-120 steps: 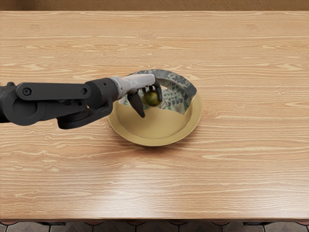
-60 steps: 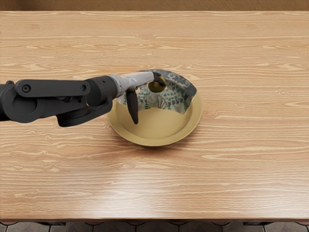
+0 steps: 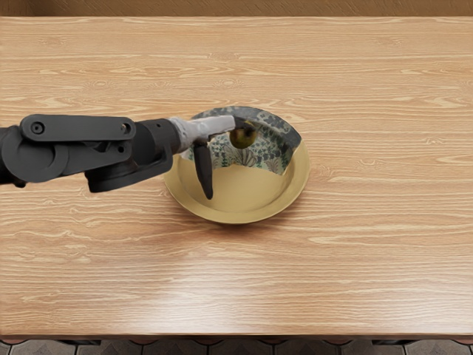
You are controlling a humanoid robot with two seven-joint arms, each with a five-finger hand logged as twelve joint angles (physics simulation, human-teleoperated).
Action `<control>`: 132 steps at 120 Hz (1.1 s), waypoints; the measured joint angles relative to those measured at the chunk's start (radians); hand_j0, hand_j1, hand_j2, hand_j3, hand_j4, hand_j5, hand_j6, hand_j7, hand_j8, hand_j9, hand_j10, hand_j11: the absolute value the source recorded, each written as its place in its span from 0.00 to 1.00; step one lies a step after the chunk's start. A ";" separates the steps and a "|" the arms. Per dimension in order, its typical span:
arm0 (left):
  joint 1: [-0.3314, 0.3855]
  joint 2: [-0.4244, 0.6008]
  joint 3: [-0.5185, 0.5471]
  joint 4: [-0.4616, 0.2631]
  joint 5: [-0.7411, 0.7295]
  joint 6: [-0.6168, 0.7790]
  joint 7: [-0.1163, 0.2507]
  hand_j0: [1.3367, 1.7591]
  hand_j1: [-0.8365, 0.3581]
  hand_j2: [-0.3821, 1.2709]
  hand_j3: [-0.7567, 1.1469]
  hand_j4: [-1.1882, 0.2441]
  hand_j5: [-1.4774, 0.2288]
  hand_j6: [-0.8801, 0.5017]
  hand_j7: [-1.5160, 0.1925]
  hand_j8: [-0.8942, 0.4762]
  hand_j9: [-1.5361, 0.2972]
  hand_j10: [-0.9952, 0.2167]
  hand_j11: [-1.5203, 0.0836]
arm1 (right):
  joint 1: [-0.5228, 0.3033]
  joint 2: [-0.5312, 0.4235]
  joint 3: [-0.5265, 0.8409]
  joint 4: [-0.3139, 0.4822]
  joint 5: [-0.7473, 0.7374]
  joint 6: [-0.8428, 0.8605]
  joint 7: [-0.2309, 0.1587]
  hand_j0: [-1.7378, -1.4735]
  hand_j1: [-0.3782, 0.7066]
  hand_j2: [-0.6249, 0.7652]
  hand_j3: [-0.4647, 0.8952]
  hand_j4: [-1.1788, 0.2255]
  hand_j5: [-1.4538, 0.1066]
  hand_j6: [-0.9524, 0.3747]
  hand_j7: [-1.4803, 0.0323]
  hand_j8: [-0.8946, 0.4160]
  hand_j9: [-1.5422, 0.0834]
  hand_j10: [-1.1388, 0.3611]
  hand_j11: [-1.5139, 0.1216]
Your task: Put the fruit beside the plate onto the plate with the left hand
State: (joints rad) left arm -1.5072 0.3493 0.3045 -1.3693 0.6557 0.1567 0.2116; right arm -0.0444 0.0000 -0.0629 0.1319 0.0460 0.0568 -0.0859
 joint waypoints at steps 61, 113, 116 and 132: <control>-0.025 0.158 -0.073 -0.006 -0.230 -0.105 -0.002 0.76 0.99 0.23 0.40 0.82 0.87 0.64 0.89 0.65 0.84 0.82 0.95 | 0.001 0.000 0.000 0.000 0.000 0.000 0.000 0.30 0.05 0.45 0.34 0.82 0.91 0.70 0.96 0.66 0.93 0.74 0.91; -0.006 0.429 -0.190 0.016 -0.619 -0.619 -0.006 0.76 0.99 0.23 0.40 0.83 0.87 0.64 0.89 0.65 0.84 0.82 0.95 | 0.000 0.000 0.000 0.000 0.000 0.000 0.000 0.30 0.05 0.45 0.34 0.82 0.91 0.70 0.96 0.66 0.93 0.74 0.91; 0.001 0.444 -0.190 0.026 -0.635 -0.651 -0.006 0.76 0.99 0.23 0.40 0.83 0.87 0.64 0.89 0.65 0.84 0.82 0.95 | 0.000 0.000 0.000 0.000 0.000 0.000 0.000 0.30 0.05 0.45 0.34 0.82 0.91 0.70 0.96 0.66 0.93 0.74 0.91; 0.050 0.495 -0.191 0.088 -0.699 -0.735 -0.006 0.76 0.99 0.23 0.40 0.83 0.87 0.64 0.89 0.65 0.84 0.82 0.95 | 0.000 0.000 0.000 0.000 0.000 0.000 0.000 0.30 0.05 0.45 0.34 0.82 0.91 0.70 0.96 0.66 0.93 0.74 0.91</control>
State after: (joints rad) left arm -1.4575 0.8445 0.1133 -1.2812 -0.0435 -0.5785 0.2056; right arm -0.0443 0.0000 -0.0629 0.1319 0.0460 0.0568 -0.0859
